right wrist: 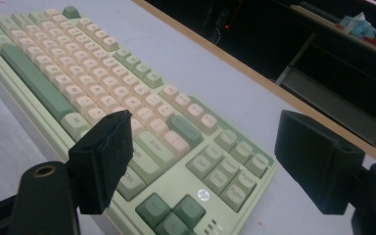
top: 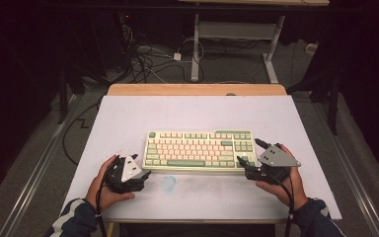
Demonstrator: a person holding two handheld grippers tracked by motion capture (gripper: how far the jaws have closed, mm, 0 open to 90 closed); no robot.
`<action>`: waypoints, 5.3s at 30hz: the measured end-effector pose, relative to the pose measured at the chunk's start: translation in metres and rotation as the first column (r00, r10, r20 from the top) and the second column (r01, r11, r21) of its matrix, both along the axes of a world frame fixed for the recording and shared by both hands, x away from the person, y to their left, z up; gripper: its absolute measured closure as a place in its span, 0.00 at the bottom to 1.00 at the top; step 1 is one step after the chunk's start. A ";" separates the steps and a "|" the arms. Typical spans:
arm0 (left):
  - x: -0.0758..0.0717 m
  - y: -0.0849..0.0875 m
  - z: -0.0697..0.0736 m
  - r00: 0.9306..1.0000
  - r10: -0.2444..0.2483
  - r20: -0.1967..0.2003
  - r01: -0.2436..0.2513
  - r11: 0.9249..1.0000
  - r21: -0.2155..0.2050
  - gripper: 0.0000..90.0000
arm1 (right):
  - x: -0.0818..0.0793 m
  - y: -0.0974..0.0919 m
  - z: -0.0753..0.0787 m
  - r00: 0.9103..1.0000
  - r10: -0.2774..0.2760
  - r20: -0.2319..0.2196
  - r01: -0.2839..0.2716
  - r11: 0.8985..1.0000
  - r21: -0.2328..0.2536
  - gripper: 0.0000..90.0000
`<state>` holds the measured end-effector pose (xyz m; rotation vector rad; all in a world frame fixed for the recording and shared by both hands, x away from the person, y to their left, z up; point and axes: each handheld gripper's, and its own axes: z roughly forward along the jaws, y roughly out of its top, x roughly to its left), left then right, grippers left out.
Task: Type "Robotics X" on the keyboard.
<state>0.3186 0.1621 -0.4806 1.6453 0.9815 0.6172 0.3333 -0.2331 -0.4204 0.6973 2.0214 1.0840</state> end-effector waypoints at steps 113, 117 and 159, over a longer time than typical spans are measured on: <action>0.015 -0.012 0.015 0.999 -0.039 0.038 0.042 0.996 -0.076 0.21 | -0.016 -0.016 -0.030 0.995 -0.038 -0.095 0.033 0.998 -0.053 0.26; 0.011 -0.005 0.010 0.999 -0.024 0.022 0.025 0.998 -0.057 0.22 | -0.017 -0.016 -0.029 0.995 -0.040 -0.091 0.036 0.998 -0.052 0.26; 0.024 -0.005 0.023 0.986 -0.036 -0.160 0.029 0.998 -0.050 0.97 | -0.016 -0.013 -0.030 0.994 -0.033 -0.100 0.026 0.997 -0.070 0.26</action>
